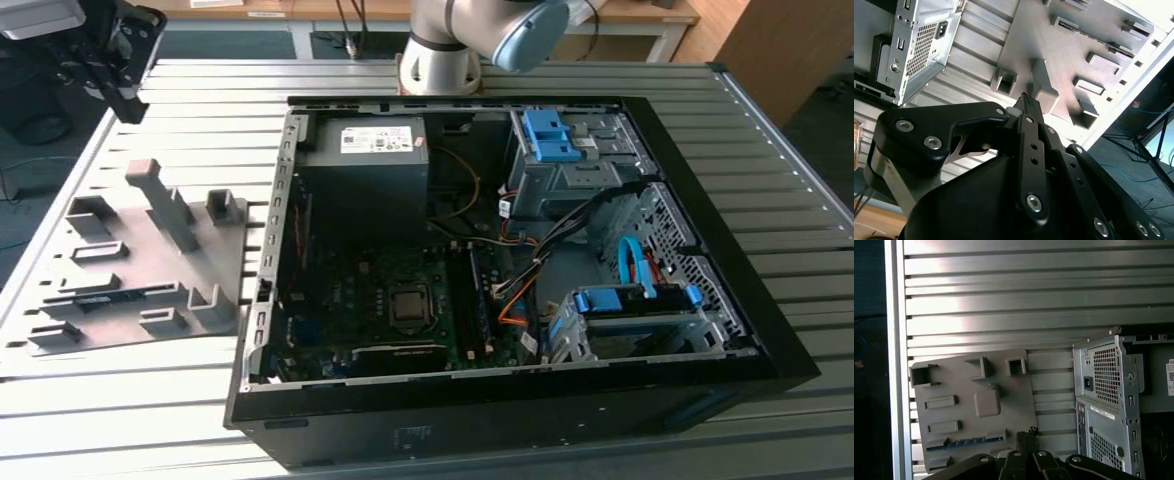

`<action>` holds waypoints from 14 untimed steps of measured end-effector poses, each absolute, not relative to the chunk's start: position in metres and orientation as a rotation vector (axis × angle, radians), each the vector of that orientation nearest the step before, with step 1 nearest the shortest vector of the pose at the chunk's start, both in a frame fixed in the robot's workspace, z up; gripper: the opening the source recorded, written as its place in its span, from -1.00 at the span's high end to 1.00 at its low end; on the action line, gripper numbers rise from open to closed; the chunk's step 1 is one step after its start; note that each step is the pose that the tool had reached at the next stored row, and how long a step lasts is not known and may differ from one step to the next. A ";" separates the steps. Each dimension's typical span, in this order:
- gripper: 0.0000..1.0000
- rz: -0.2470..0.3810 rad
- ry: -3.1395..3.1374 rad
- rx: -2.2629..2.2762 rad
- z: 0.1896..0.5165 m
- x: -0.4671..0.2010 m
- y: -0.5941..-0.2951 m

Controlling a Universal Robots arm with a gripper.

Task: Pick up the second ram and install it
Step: 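Reach for the second ram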

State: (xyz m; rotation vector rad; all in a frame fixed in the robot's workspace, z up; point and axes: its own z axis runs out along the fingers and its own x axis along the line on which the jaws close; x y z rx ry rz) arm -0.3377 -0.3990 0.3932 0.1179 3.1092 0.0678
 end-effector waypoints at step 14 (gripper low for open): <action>0.80 0.068 3.109 0.118 0.393 -0.359 -0.399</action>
